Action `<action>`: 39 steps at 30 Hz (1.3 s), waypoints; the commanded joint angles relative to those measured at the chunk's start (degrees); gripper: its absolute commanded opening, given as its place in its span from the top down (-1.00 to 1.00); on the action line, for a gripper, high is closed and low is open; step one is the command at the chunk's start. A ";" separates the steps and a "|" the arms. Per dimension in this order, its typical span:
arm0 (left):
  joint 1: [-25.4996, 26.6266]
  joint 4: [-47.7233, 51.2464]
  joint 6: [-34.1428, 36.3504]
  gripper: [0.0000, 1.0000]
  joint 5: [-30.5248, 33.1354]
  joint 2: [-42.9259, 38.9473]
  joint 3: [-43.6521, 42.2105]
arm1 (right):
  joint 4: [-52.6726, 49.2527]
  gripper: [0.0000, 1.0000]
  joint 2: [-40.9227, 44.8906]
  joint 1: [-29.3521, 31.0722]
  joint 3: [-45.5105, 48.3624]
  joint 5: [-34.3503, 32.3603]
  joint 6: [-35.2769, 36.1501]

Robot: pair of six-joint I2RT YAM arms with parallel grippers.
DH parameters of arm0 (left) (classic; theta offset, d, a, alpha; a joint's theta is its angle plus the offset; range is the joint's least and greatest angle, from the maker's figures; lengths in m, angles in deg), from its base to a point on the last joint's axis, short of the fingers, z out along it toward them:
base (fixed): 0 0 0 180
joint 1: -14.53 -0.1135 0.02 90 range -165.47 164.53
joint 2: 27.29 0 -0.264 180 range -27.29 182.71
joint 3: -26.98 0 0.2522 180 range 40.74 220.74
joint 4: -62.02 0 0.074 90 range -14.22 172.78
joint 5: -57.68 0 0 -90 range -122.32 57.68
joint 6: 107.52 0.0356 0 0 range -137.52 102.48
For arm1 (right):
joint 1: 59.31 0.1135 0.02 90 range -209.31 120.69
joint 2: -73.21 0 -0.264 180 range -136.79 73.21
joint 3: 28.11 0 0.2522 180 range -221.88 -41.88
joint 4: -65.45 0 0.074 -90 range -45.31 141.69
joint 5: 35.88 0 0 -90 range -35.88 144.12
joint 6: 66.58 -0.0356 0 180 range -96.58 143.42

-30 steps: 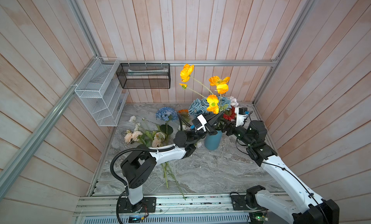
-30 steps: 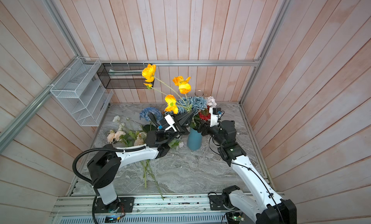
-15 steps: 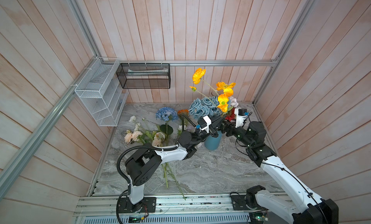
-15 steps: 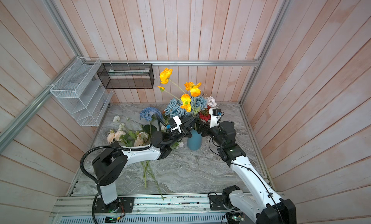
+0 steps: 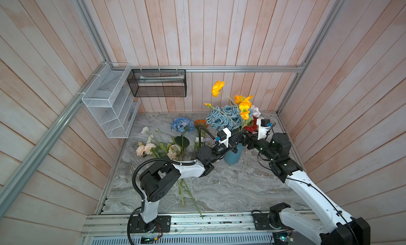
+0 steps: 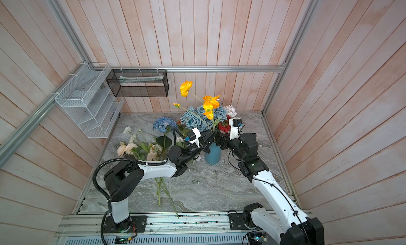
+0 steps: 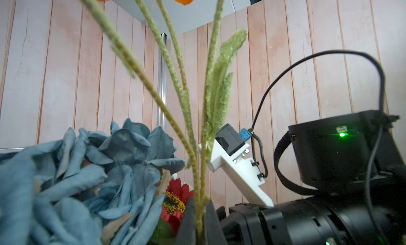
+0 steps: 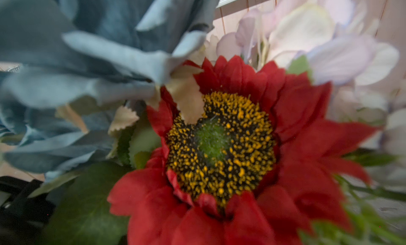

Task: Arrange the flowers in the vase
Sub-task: 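Lower the yellow poppy stems into the teal vase beside the right gripper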

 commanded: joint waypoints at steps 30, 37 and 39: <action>0.86 13.15 -8.16 -0.41 2.84 -8.39 -14.04 | -14.51 -0.28 8.08 0.05 -5.39 10.87 4.14; 0.21 23.15 -10.11 -0.59 4.30 -16.49 -18.39 | -10.59 -0.03 6.61 2.67 -7.32 18.57 3.41; -0.77 23.92 -11.62 -0.59 4.87 -18.38 -20.10 | -10.00 0.02 5.53 4.10 -7.81 18.50 4.15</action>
